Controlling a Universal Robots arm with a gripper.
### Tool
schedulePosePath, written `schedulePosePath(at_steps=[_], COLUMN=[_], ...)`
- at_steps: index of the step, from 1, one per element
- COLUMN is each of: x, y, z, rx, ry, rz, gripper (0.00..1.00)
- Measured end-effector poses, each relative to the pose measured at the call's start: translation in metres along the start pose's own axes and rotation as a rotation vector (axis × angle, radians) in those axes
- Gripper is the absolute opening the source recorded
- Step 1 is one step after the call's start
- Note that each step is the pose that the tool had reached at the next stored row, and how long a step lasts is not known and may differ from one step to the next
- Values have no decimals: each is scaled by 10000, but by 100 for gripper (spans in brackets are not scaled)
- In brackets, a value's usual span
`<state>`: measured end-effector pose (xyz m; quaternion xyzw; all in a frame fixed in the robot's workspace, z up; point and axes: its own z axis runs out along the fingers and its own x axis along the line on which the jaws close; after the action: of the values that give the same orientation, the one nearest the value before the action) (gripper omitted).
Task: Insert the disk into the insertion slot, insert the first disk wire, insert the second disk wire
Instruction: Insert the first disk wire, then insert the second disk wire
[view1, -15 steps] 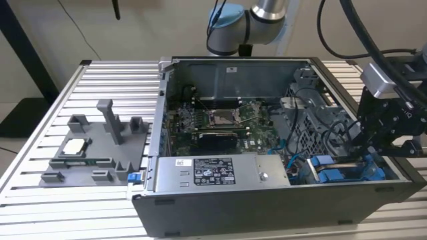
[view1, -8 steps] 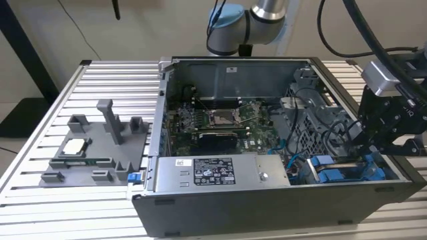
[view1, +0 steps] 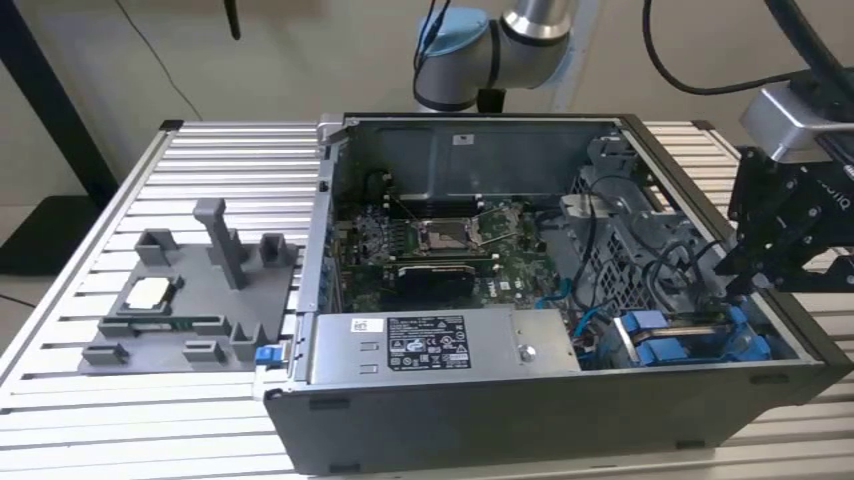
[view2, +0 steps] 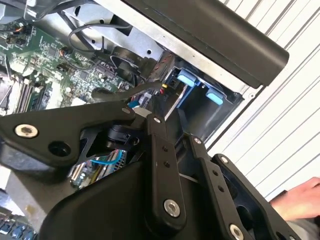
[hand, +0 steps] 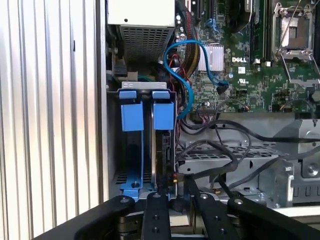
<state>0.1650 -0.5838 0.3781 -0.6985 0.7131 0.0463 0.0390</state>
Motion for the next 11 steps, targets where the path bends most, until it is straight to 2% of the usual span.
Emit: schedulePosePath(at_steps=[4,11], x=[-10,-13], y=[1,1], z=[-80,-98], rx=[2,30], ry=[0,-3], rz=[-1,-5], gripper=[27,27])
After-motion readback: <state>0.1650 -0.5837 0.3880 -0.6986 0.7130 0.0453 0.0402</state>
